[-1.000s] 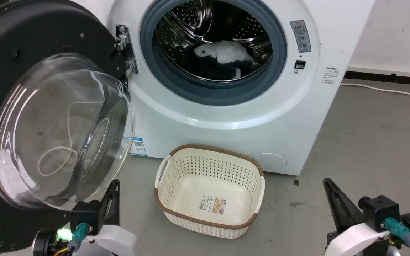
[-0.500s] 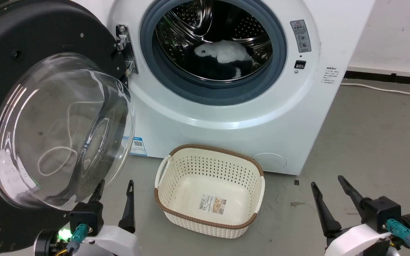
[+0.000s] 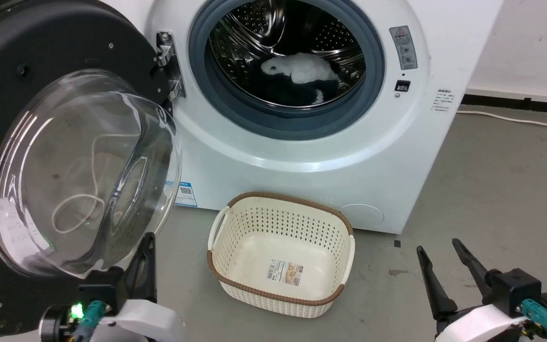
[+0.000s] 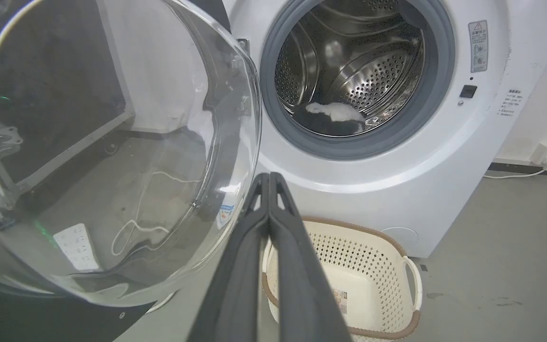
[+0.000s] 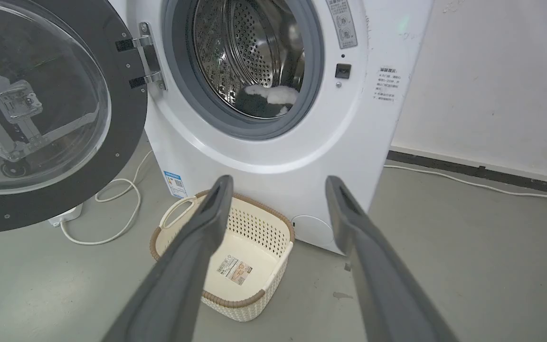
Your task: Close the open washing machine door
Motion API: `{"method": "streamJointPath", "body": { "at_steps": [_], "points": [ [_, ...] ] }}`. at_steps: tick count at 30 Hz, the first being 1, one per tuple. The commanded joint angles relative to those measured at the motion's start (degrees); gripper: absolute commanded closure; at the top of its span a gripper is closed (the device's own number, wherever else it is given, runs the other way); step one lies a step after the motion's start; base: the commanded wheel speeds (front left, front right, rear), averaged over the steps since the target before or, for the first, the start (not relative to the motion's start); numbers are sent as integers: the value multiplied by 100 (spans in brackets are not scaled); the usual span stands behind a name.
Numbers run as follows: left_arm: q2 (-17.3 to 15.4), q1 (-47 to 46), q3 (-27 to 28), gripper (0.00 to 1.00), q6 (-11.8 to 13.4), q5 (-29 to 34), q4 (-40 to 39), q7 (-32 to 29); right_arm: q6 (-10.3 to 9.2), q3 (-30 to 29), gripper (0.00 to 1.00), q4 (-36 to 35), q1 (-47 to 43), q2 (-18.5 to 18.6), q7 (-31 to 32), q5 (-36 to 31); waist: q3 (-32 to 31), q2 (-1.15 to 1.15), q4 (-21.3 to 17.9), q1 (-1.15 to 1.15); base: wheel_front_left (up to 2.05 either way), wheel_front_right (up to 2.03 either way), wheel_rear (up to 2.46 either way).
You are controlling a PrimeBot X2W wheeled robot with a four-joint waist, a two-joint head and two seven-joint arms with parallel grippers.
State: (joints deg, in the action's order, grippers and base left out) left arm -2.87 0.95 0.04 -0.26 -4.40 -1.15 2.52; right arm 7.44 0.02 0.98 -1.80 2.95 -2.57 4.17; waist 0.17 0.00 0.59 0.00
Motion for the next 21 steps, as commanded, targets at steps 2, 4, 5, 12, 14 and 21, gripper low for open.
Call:
{"method": "streamJointPath", "body": {
  "at_steps": [2,4,5,12,14,21],
  "points": [
    [-1,-7,67,100,-15,-155,-149,69,1,-12,0,26,-71,-2,-71,90,3,0,28,0,0,0,0],
    [-1,-22,103,100,-12,-188,-201,81,1,-16,0,31,-76,-2,-83,107,5,0,41,0,0,0,0],
    [-1,-41,144,100,-3,-231,-256,93,1,-19,0,37,-81,-2,-95,124,6,0,56,0,0,0,0],
    [-1,-250,610,100,80,-620,-676,177,1,-47,0,85,-117,-2,-178,236,13,0,216,0,0,0,0],
    [-1,-318,793,100,99,-736,-777,201,1,-54,0,103,-128,-2,-202,264,13,0,278,0,0,0,0],
    [-1,-530,1528,100,87,-1036,-952,285,2,-64,0,165,-160,-3,-285,370,16,0,556,0,0,0,0]
  ]
}}
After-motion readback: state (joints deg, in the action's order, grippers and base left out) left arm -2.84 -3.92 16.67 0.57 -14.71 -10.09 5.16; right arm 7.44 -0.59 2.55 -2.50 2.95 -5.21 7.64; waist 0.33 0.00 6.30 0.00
